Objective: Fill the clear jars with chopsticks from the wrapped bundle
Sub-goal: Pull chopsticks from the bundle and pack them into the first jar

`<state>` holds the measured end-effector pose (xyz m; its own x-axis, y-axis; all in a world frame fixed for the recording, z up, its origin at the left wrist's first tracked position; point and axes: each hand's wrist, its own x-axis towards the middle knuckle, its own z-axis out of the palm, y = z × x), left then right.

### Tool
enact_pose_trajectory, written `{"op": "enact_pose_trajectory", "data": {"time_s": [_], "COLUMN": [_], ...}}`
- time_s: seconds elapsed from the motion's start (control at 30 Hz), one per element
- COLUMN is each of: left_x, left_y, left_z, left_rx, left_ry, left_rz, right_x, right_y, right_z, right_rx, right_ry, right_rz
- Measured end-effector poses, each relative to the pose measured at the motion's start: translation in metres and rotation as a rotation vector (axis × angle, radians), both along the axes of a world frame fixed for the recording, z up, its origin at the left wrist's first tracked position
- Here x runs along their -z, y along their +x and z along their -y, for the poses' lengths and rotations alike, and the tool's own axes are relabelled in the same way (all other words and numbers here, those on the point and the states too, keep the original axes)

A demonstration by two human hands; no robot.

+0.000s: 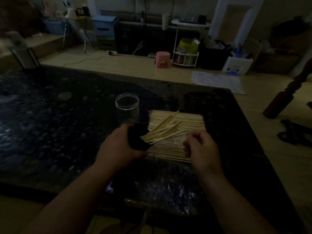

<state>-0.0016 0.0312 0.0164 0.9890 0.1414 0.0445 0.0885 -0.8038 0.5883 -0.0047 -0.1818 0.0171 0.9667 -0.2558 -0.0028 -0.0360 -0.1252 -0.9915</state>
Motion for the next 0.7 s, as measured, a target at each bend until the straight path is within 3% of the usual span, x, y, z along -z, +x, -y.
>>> {"op": "enact_pose_trajectory", "data": {"time_s": [0.2, 0.4, 0.53, 0.7], "left_x": [-0.001, -0.002, -0.003, -0.004], "left_y": [-0.001, -0.001, -0.002, -0.004], "left_z": [-0.002, -0.001, 0.000, 0.001], "left_rx": [-0.040, -0.047, -0.041, -0.026], "left_ry": [-0.004, -0.005, 0.009, -0.002], "left_rz": [-0.005, -0.014, -0.013, 0.001], "right_x": [0.011, 0.032, 0.051, 0.064], "right_y": [-0.002, -0.005, -0.008, -0.006], "right_z": [0.000, -0.005, -0.006, -0.007], "right_rx": [-0.366, -0.582, -0.619, -0.488], "right_ry": [-0.417, -0.642, -0.800, -1.027], "right_rz": [-0.151, -0.219, -0.162, -0.008]}}
